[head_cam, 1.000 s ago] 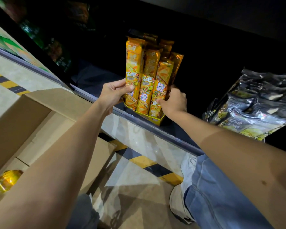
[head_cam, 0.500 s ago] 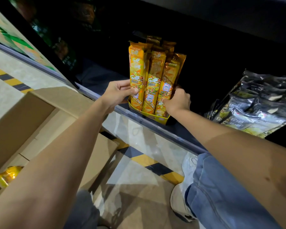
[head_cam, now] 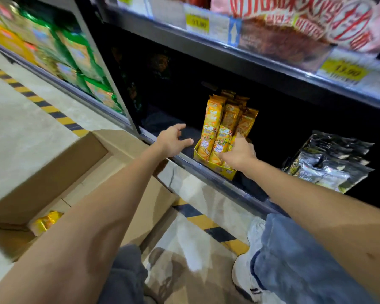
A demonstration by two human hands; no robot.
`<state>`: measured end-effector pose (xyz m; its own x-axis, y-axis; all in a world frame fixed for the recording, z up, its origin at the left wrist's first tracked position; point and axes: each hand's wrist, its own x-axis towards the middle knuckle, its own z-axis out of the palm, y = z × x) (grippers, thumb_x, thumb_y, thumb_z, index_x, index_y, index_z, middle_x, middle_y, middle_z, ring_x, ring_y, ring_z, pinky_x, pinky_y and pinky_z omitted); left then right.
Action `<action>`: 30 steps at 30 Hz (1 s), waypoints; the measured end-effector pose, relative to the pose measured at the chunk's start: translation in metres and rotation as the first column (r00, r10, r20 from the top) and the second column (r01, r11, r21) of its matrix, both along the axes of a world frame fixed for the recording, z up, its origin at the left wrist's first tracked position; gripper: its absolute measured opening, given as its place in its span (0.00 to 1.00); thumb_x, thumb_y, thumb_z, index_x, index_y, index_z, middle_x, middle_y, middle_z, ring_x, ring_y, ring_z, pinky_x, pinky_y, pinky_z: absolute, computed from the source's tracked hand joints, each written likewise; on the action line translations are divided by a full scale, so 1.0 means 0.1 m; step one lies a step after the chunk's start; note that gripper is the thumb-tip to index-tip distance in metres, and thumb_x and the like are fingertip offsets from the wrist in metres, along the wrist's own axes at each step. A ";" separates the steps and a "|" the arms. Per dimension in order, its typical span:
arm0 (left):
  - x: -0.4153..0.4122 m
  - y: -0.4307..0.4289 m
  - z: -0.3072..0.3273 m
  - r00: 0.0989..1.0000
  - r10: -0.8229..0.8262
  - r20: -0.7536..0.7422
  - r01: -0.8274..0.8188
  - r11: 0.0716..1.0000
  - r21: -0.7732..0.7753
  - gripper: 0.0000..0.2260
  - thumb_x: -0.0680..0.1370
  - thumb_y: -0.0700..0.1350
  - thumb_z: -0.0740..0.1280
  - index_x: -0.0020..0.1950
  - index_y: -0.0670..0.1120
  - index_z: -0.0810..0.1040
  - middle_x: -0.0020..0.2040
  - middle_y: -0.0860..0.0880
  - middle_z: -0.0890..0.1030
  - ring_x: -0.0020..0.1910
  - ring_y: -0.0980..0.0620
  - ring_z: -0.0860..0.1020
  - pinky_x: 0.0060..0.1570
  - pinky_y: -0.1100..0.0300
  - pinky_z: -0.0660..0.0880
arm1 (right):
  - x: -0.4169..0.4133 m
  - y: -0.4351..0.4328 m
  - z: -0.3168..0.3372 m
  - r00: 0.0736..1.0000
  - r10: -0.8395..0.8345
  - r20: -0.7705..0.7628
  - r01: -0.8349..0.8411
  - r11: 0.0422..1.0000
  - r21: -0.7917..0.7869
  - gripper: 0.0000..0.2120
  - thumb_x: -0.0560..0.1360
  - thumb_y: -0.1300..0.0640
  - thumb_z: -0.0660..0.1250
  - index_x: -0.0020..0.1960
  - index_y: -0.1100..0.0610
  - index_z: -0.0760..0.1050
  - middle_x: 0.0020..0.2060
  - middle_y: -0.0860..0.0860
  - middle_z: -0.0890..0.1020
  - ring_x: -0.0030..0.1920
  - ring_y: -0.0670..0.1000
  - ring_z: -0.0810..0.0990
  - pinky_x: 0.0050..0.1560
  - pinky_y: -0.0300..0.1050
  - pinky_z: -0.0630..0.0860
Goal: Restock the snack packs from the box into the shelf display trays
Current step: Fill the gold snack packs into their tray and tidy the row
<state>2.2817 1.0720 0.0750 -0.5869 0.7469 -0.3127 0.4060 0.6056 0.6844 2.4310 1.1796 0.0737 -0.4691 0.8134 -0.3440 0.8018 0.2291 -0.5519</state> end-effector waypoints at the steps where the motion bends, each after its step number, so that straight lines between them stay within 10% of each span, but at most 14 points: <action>1: -0.01 -0.12 0.09 0.998 -0.014 -0.065 0.013 1.000 -0.024 0.29 0.77 0.49 0.67 0.75 0.46 0.61 0.70 0.40 0.69 0.69 0.44 0.69 0.67 0.49 0.68 | -0.02 -0.09 0.13 0.998 0.054 -0.018 -0.053 0.998 0.032 0.28 0.69 0.53 0.72 0.65 0.57 0.66 0.57 0.57 0.79 0.58 0.60 0.77 0.55 0.51 0.76; 15: -0.07 -2.67 1.29 0.822 0.052 -0.568 -0.245 0.932 -0.269 0.33 0.77 0.55 0.64 0.77 0.47 0.53 0.75 0.45 0.61 0.72 0.45 0.63 0.66 0.50 0.67 | -0.65 -2.08 1.51 0.657 0.733 0.175 -0.737 0.578 0.351 0.30 0.75 0.51 0.65 0.73 0.57 0.60 0.65 0.56 0.73 0.64 0.59 0.72 0.60 0.53 0.73; 30: -0.32 -4.07 -0.03 0.798 0.441 -0.410 -0.574 0.763 -0.297 0.34 0.78 0.50 0.65 0.78 0.45 0.50 0.77 0.44 0.57 0.74 0.45 0.60 0.69 0.52 0.64 | -1.68 -3.50 0.26 0.341 0.916 0.210 -0.937 0.313 0.157 0.31 0.76 0.53 0.62 0.76 0.57 0.55 0.69 0.58 0.70 0.69 0.60 0.68 0.64 0.51 0.68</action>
